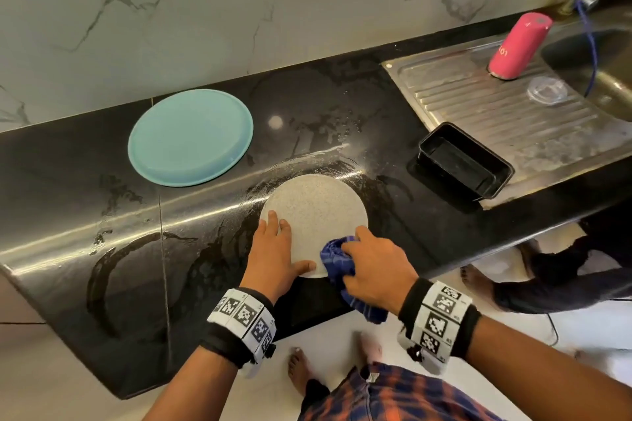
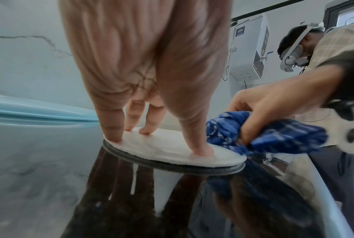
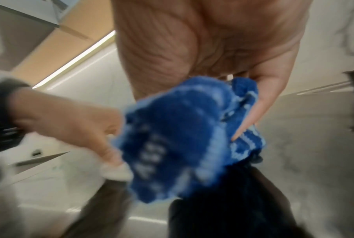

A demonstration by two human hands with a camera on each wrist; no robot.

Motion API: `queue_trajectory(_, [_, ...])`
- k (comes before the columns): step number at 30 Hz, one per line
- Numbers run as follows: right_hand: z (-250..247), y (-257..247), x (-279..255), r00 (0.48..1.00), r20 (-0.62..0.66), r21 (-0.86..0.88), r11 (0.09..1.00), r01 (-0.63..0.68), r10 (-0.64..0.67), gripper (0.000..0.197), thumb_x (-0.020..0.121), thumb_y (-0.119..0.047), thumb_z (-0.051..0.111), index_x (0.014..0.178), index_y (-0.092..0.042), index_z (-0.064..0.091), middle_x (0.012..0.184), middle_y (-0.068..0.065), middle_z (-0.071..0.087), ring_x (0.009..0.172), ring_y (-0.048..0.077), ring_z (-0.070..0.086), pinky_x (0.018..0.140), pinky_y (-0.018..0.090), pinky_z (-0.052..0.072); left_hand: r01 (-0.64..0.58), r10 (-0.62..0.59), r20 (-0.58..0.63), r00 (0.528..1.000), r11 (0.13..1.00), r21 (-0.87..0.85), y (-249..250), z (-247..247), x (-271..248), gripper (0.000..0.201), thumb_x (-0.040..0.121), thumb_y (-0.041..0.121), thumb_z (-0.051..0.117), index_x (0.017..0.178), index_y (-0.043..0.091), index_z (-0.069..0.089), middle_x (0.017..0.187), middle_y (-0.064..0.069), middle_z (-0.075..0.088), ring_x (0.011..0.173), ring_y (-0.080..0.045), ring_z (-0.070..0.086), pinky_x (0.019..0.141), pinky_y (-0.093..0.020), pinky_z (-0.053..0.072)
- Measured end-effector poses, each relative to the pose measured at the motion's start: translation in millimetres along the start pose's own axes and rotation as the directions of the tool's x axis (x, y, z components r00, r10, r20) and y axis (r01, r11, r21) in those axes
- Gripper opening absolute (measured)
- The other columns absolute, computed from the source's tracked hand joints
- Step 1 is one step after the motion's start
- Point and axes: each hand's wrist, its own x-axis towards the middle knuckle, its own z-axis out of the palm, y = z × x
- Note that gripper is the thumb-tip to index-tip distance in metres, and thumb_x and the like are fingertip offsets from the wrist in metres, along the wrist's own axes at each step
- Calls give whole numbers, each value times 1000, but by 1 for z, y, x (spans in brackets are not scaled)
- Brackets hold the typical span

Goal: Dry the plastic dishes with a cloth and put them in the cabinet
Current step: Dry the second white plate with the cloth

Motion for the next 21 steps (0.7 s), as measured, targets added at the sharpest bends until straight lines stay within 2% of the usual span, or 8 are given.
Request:
queue_trajectory(3, [-22, 21, 25, 997, -42, -1, 998, -57, 57, 26, 80, -38, 64, 102, -25, 63, 96, -5, 40, 87, 24, 57, 68, 32, 40, 1, -2, -9, 1000, 999, -47, -2, 2, -3, 104, 83, 58, 68, 157, 11, 11, 165, -11, -6, 152, -32, 0, 122, -39, 9])
queue_trajectory(5, [-39, 32, 49, 994, -65, -2, 996, -93, 92, 18, 79, -37, 66, 93, -26, 63, 92, -4, 45, 82, 23, 55, 69, 32, 38, 4, -5, -8, 1000, 998, -67, -2, 2, -4, 104, 84, 56, 68, 157, 11, 11, 165, -11, -6, 152, -32, -1, 122, -39, 8])
queue_trajectory(8, [-60, 31, 95, 999, -28, -32, 998, -46, 45, 15, 79, -34, 66, 89, -25, 64, 92, 0, 57, 84, 26, 61, 68, 33, 40, 12, -13, -13, 1000, 997, -79, -1, 2, -3, 103, 85, 55, 68, 157, 11, 10, 165, -10, -6, 152, -32, -1, 122, -38, 7])
queue_trajectory(11, [-75, 13, 134, 997, 50, -116, 991, 62, -56, 16, 76, -34, 64, 89, -26, 66, 92, 2, 62, 85, 28, 64, 65, 36, 47, 18, -20, -18, 1000, 997, -79, 0, 2, -4, 102, 85, 56, 67, 157, 10, 11, 165, -11, -5, 151, -33, 0, 122, -38, 8])
queue_trajectory(13, [-79, -2, 150, 985, 93, -206, 965, 162, -146, 26, 75, -35, 62, 99, -27, 68, 97, 1, 62, 90, 27, 63, 71, 40, 54, 20, -21, -14, 1000, 998, -66, -1, 2, -3, 102, 85, 56, 67, 156, 9, 11, 165, -12, -5, 151, -33, 1, 122, -39, 9])
queue_trajectory(16, [-73, -27, 160, 948, 152, -346, 884, 316, -279, 47, 84, -37, 65, 130, -32, 60, 118, 0, 56, 103, 26, 56, 82, 44, 55, 28, -29, -12, 1000, 998, -63, 1, 3, -2, 104, 84, 57, 67, 156, 8, 11, 165, -13, -2, 151, -33, 3, 122, -40, 11])
queue_trajectory(19, [-58, -49, 161, 911, 182, -392, 822, 412, -370, 53, 87, -38, 64, 138, -34, 53, 126, -1, 52, 110, 27, 51, 85, 44, 52, 21, -25, -55, 998, 997, -74, 2, 3, -1, 106, 79, 58, 72, 155, 9, 17, 163, -11, 12, 148, -32, 16, 122, -39, 19])
queue_trajectory(21, [-54, -54, 161, 908, 172, -396, 817, 420, -383, 53, 89, -38, 61, 140, -35, 50, 128, -2, 50, 113, 27, 49, 84, 44, 52, 20, -25, -72, 997, 997, -71, 2, 2, -1, 105, 79, 59, 72, 155, 9, 20, 162, -10, 16, 147, -31, 19, 121, -38, 22])
